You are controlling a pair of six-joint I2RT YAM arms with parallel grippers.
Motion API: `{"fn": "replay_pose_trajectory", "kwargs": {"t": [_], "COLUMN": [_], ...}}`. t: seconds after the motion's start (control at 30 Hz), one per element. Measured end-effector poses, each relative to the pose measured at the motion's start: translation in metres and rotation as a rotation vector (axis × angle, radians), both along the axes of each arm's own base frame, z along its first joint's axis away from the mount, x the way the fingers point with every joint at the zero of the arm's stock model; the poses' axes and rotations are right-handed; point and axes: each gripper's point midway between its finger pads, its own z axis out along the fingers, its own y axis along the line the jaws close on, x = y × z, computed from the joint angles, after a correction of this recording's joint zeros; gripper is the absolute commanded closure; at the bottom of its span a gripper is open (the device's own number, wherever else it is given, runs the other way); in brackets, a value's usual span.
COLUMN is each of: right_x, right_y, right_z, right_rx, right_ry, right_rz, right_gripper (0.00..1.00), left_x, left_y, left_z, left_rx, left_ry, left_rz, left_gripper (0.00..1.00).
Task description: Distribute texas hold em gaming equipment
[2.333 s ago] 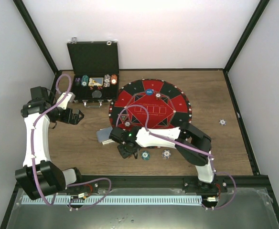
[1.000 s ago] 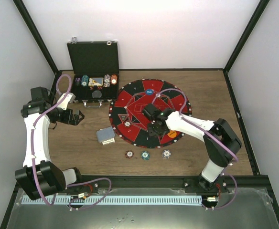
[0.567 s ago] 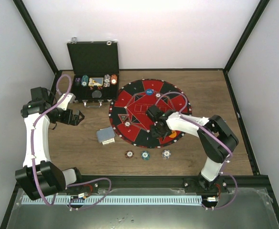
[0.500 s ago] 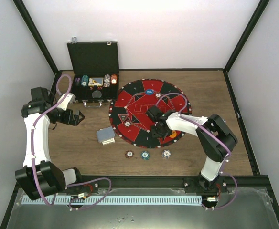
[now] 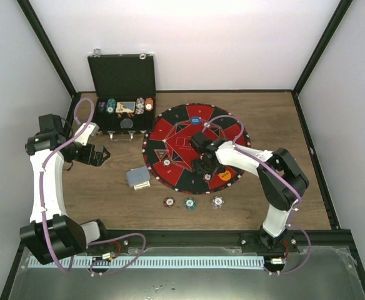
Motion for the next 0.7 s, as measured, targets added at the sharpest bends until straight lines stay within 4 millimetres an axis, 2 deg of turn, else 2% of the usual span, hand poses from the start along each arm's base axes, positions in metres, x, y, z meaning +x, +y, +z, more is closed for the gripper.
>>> {"fn": "replay_pose_trajectory", "kwargs": {"t": [0.13, 0.3, 0.4, 0.57, 0.7], "right_x": [0.007, -0.002, -0.026, -0.083, -0.123], "right_y": [0.006, 0.017, 0.035, 0.071, 0.088], "right_z": [0.028, 0.062, 0.063, 0.06, 0.056], "right_rx": [0.034, 0.068, 0.05, 0.034, 0.023], "right_ry": [-0.028, -0.073, -0.071, -0.048, -0.032], "right_rz": [-0.029, -0.033, 0.018, 0.14, 0.207], "right_gripper": [0.1, 0.05, 0.03, 0.01, 0.03], "left_x": [-0.003, -0.009, -0.016, -0.021, -0.025], "left_y": [-0.001, -0.004, -0.006, -0.008, -0.009], "left_z": [0.002, 0.005, 0.006, 0.002, 0.003], "left_rx": [0.01, 0.02, 0.025, 0.025, 0.025], "left_ry": [-0.009, -0.03, -0.04, -0.026, -0.023], "left_rz": [-0.016, -0.037, -0.047, -0.057, -0.059], "left_gripper": [0.0, 0.0, 0.0, 0.0, 0.0]}}
